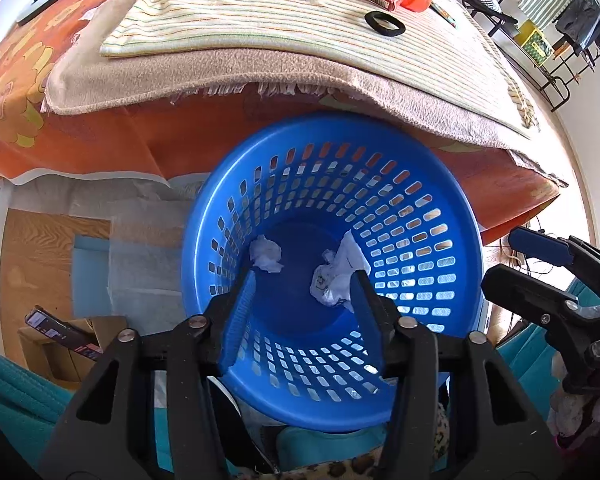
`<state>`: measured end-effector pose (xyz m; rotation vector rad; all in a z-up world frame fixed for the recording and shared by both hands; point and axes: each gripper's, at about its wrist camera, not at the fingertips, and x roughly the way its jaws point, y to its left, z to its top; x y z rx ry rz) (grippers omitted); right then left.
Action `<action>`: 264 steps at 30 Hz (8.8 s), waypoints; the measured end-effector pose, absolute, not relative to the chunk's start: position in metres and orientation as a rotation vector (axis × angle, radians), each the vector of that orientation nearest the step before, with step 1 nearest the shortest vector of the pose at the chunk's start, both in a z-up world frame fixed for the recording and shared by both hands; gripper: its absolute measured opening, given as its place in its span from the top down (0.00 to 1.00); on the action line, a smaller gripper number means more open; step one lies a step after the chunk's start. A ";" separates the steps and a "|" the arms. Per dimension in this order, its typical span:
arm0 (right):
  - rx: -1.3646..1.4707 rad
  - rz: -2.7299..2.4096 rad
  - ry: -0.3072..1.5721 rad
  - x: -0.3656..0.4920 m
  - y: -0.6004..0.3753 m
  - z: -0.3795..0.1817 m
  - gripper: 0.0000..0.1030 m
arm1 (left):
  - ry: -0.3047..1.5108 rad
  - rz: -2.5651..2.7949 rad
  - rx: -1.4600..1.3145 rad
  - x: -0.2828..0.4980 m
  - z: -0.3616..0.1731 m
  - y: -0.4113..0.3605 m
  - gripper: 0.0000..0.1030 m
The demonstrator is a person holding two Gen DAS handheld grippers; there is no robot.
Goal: Collect trash
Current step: 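Open both grippers to drop the tissue and bag into the basket, then grasp the white wristband with the left gripper while the right gripper grasps the black hair tie, then lift the wristband and hair tie and carry both over the blue basket, then open both grippers to drop the wristband and hair tie into the basket, then raise both open grippers away from the basket toward the bed, then grasp the candy bar wrapper with the left gripper while the right gripper grasps the orange cap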
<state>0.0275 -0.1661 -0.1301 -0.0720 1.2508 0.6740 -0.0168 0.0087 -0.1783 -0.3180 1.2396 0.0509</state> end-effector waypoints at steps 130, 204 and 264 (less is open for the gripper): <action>-0.142 0.693 1.040 0.050 -0.170 -0.099 0.90 | 1.118 0.029 -0.326 0.014 -0.144 0.015 1.00; -0.071 0.561 1.176 0.053 -0.198 -0.124 0.11 | 1.142 0.096 -0.355 0.014 -0.144 0.031 0.36; -0.046 0.528 1.032 0.291 -0.137 -0.119 0.35 | 1.101 0.221 -0.469 0.249 -0.141 0.111 0.69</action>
